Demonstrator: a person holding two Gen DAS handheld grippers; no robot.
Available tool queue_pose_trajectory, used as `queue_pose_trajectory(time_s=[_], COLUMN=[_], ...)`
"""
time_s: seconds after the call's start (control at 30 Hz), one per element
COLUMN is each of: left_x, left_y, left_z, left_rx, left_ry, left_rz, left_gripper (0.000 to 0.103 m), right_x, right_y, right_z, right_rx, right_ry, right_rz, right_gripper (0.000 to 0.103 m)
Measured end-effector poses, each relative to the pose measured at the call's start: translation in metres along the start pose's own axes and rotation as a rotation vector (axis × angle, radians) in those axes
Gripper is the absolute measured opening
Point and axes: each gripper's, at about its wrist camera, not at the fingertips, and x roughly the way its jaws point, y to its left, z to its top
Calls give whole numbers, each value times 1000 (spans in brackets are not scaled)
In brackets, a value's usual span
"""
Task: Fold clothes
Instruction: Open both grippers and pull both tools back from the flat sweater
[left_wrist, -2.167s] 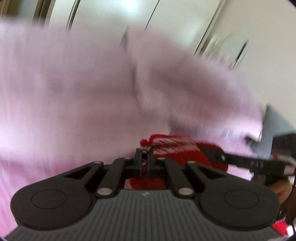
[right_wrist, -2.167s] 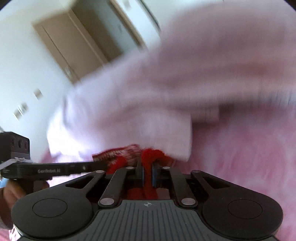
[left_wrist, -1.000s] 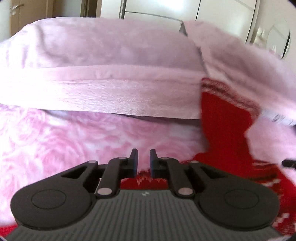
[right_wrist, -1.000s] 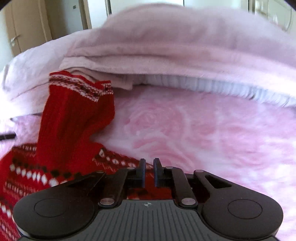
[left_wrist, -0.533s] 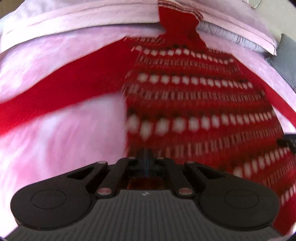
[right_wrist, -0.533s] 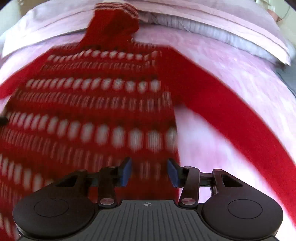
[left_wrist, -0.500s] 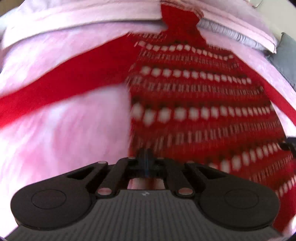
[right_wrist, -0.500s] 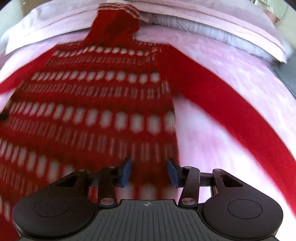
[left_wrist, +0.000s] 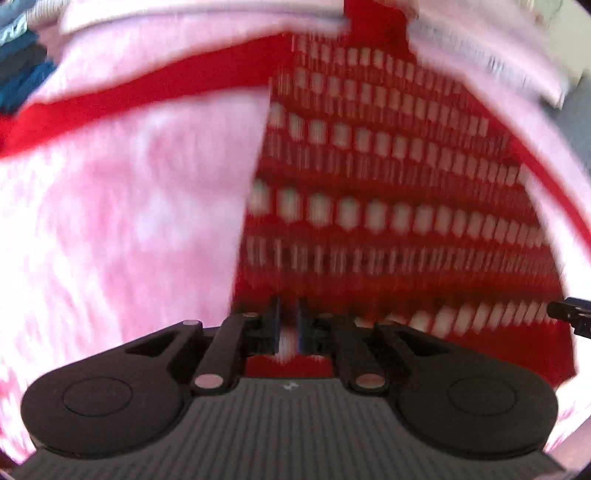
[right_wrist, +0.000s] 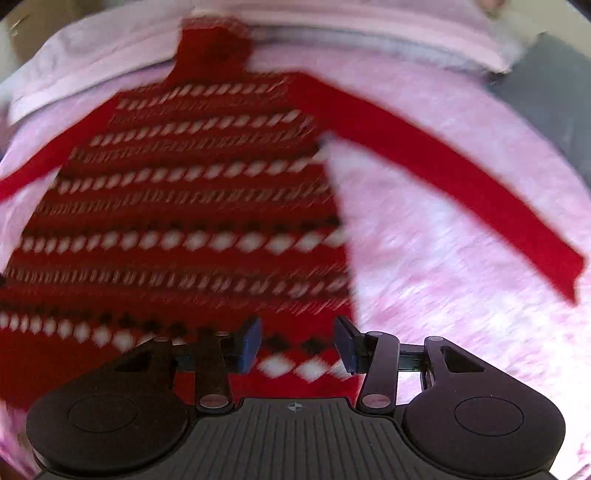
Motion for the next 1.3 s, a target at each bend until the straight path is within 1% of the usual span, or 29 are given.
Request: queue_pose_trajectory(time_s=[0.07, 0.13, 0.2, 0.27, 0.3, 0.37, 0.43, 0.53, 0.57, 0.6, 0.63, 0.67, 0.73, 0.8, 0.93, 1.0, 1.2, 1.3], left_x=[-8, -20, -34, -51, -65, -97, -134, -185, -201, -219, -234, -251, -285, -312, -341, -350, -365, -376], left_y=[1, 3, 0, -13, -22, -42, -62, -88, -95, -102, -107, -113, -122, -132, -148, -154, -165, -165], left_z=[-26, -50, -66, -75, -79, -88, -92, -89, -87, -87, -85, -84, -83, -85, -90, -94, -108, -111], left_rx=[-11, -38, -78, -84, -78, -71, -85, -100, -103, -107, -111, -117, -118, -105, -74, -63, -54, -47], left_ry=[-7, -11, 18, 67, 71, 44, -5, -60, -79, -100, -119, -139, -172, -196, -227, -235, -243, -261], left_rz=[24, 45, 70, 107, 117, 118, 100, 81, 82, 84, 86, 89, 84, 88, 132, 144, 152, 156], left_gripper=[5, 5, 5, 5, 7, 8, 11, 15, 18, 24, 28, 33, 36, 42, 48, 53, 54, 55], right_x=[1, -9, -22, -33, -39, -64, -93, -137, -152, -169, -188, -205, -235, -263, -303, -311, -326, -331], right_y=[-2, -6, -11, -15, -17, -26, -36, -50, -55, -58, -59, -60, -60, -58, -53, -49, -26, -18], right_z=[-33, -60, -77, -88, -93, -93, -91, -86, -85, -81, -75, -70, -61, -53, -55, -60, -75, -78], right_rx=[-5, -5, -2, -9, -13, 9, 41, 88, 103, 114, 120, 124, 123, 117, 91, 72, -11, -35], right_ry=[8, 14, 39, 87, 111, 100, 74, 34, 21, 0, -26, -48, -72, -89, -115, -114, -71, -85], right_rz=[-10, 0, 10, 13, 14, 39, 70, 117, 132, 146, 153, 156, 161, 165, 178, 177, 161, 162], right_gripper=[47, 47, 47, 47, 47, 47, 47, 48, 50, 55, 67, 71, 72, 72, 72, 72, 72, 72])
